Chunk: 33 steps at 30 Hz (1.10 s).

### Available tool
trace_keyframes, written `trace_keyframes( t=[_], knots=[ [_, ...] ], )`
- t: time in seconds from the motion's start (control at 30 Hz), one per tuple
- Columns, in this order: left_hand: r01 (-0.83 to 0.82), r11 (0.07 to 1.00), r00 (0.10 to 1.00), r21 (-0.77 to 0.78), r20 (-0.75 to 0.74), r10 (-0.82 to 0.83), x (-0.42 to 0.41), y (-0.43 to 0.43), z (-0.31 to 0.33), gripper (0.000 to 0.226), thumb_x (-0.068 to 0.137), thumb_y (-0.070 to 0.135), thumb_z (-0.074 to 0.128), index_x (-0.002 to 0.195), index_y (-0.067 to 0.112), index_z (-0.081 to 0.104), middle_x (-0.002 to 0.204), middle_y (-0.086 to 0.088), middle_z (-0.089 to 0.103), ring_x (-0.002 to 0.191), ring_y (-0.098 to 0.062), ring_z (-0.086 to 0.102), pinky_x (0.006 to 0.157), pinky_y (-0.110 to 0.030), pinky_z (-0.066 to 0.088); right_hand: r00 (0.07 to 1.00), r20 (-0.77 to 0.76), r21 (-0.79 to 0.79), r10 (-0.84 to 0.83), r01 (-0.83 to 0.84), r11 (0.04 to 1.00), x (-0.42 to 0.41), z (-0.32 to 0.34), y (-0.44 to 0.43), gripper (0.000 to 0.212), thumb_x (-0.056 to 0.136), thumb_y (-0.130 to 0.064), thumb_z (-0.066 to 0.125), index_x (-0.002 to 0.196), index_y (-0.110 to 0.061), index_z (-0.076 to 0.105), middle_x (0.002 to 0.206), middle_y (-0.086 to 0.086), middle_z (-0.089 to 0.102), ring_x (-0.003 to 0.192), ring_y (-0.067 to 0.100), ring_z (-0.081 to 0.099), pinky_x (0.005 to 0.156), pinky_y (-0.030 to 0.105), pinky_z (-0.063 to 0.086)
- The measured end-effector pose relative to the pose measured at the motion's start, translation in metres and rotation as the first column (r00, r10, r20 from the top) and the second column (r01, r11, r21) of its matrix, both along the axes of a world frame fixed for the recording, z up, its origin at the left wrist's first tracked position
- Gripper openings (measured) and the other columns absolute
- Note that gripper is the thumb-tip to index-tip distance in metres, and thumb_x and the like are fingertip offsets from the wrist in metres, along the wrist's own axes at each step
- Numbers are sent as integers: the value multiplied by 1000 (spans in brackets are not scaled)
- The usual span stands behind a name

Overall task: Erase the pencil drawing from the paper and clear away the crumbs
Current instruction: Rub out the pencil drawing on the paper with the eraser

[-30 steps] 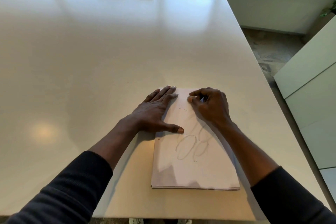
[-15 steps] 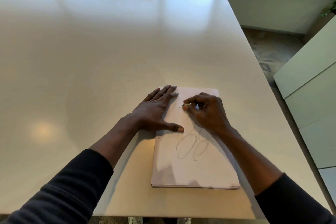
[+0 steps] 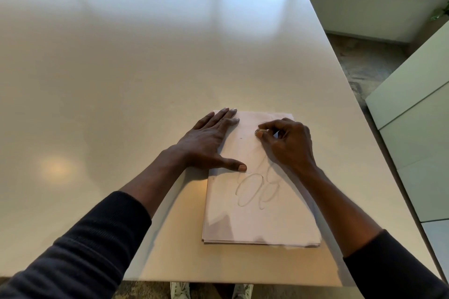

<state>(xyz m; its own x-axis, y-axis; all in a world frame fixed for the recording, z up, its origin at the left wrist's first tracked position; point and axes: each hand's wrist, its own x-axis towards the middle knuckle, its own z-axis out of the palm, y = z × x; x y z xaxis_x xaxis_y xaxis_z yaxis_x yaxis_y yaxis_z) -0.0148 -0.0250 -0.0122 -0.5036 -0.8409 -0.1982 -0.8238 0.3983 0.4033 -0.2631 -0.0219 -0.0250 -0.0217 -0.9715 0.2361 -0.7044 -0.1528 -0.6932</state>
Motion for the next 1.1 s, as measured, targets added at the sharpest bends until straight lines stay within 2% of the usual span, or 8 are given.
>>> trace_keyframes(
  t=[0.17,0.33,0.5,0.67,0.8,0.87,0.97,1.1],
  knots=[
    [1,1000,1000,1,-3,-1,0,0,0,132,74,87,69,171,28,1,176,16,-21,153,5,-31,124,-22,-23,989,7,-19,144,-144,989,7,-3,18,16,88,-33,87,103,-29,85,93,-15,76,78,5,68,68,37,58],
    [-4,1000,1000,-6,-7,4,0,0,0,133,74,88,69,171,28,2,176,16,-20,154,5,-30,124,-21,-23,999,8,-12,-37,37,999,-4,0,5,15,88,-32,86,103,-32,85,93,-14,75,83,7,70,75,40,61],
    [-5,1000,1000,-10,-10,5,0,0,-1,132,73,88,68,171,28,2,176,17,-19,153,6,-31,125,-22,-22,991,11,-22,136,-136,991,-1,-2,20,15,88,-30,88,102,-29,85,92,-17,75,80,4,68,67,30,55],
    [-9,1000,1000,-18,-13,8,0,1,-1,132,73,89,68,171,28,3,176,17,-19,155,5,-29,126,-23,-21,999,-3,-21,-51,51,998,-12,1,9,15,87,-34,86,102,-31,86,91,-16,75,80,6,69,73,39,60],
    [-3,1000,1000,-13,-8,3,0,0,-2,133,73,90,67,171,28,2,176,16,-20,155,4,-29,128,-25,-20,996,-7,-34,92,-93,995,-2,-2,23,15,88,-31,87,104,-29,85,93,-16,75,82,6,71,70,39,61],
    [-7,1000,1000,-21,-8,7,0,0,-2,133,73,91,66,171,28,3,176,17,-19,155,5,-29,128,-25,-19,998,-25,-23,65,-66,998,-5,1,20,15,88,-33,87,103,-30,85,92,-17,75,81,6,70,71,37,60],
    [-10,1000,1000,-30,-15,9,0,1,-2,133,72,92,66,171,28,4,176,18,-18,155,7,-30,127,-24,-20,997,-29,-10,-69,69,998,-11,3,12,15,88,-34,86,102,-31,85,93,-15,74,82,8,69,74,37,59],
    [-6,1000,1000,-23,-7,6,1,0,-3,134,72,92,65,171,28,3,176,17,-20,155,6,-30,129,-27,-18,999,-8,-39,36,-36,999,0,-2,21,15,89,-29,86,104,-27,84,93,-14,74,80,7,69,71,37,60]
  ],
)
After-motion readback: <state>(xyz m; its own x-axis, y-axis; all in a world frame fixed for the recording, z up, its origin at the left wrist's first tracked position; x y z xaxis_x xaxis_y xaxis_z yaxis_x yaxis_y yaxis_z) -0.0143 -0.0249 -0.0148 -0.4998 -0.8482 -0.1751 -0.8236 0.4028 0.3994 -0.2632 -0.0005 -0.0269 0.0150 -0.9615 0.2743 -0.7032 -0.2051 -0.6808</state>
